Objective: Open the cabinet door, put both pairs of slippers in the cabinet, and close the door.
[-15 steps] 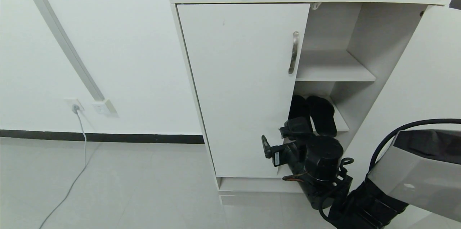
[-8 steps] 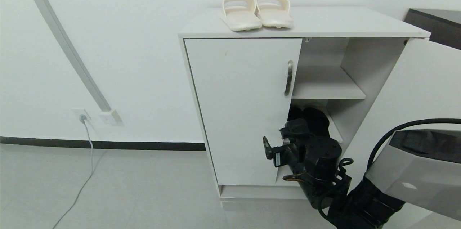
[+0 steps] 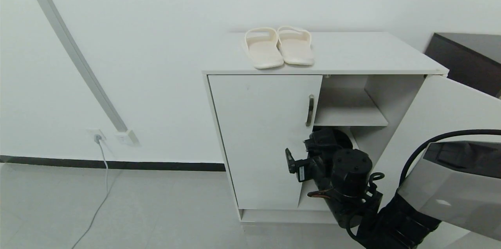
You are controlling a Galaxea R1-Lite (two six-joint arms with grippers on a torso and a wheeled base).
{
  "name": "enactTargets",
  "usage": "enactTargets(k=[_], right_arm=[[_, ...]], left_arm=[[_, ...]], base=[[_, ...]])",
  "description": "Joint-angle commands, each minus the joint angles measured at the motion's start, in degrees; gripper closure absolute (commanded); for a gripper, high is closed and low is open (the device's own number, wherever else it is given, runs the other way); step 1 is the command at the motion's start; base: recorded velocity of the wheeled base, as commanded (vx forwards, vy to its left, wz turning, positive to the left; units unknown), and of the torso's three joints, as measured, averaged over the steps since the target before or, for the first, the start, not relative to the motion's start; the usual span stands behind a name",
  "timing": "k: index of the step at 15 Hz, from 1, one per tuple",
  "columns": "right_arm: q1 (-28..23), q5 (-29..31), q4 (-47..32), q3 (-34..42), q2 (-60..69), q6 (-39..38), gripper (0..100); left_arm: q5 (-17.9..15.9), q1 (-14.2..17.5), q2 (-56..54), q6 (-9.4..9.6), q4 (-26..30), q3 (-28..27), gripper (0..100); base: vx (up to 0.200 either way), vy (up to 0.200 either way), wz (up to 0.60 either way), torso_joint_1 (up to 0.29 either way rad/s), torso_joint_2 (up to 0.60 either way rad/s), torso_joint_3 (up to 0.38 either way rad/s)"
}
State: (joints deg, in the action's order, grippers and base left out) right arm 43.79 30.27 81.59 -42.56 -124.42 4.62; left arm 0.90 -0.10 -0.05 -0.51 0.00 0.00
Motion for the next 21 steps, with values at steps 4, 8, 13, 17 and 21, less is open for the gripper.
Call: enactTargets(k=[4, 8, 13, 17, 21], right_arm=[[0.07, -0.03, 1.38, 1.07, 0.14, 0.74, 0], [-0.02, -0.12, 1.47, 1.34, 0.14, 0.83, 0], [0.16, -0.21, 1.38, 1.60, -0.48, 0.83, 0], [0.24, -2.23, 2.52, 2.30, -1.88, 2.59, 0], [0.24, -3.46, 5.51, 0.11, -1.88, 8.65, 0]], left_arm=[[-0.02, 0.01, 0.05, -0.02, 0.00, 0.00, 100], [-0.02, 0.01, 0.05, 0.07, 0.00, 0.00, 100], [-0.02, 0.01, 0.05, 0.16, 0.00, 0.00, 100], [-0.02, 0.01, 0.05, 0.25, 0.00, 0.00, 100], [-0.02, 0.01, 0.05, 0.16, 0.00, 0.00, 100]], base=[[0.000, 0.000, 0.00, 0.187, -0.50, -0.319], [0.000, 0.000, 0.00, 0.206, -0.52, -0.310], [0.000, 0.000, 0.00, 0.240, -0.57, -0.324], [0.000, 0.000, 0.00, 0.258, -0.58, -0.321], [0.000, 0.000, 0.00, 0.035, -0.09, -0.043]])
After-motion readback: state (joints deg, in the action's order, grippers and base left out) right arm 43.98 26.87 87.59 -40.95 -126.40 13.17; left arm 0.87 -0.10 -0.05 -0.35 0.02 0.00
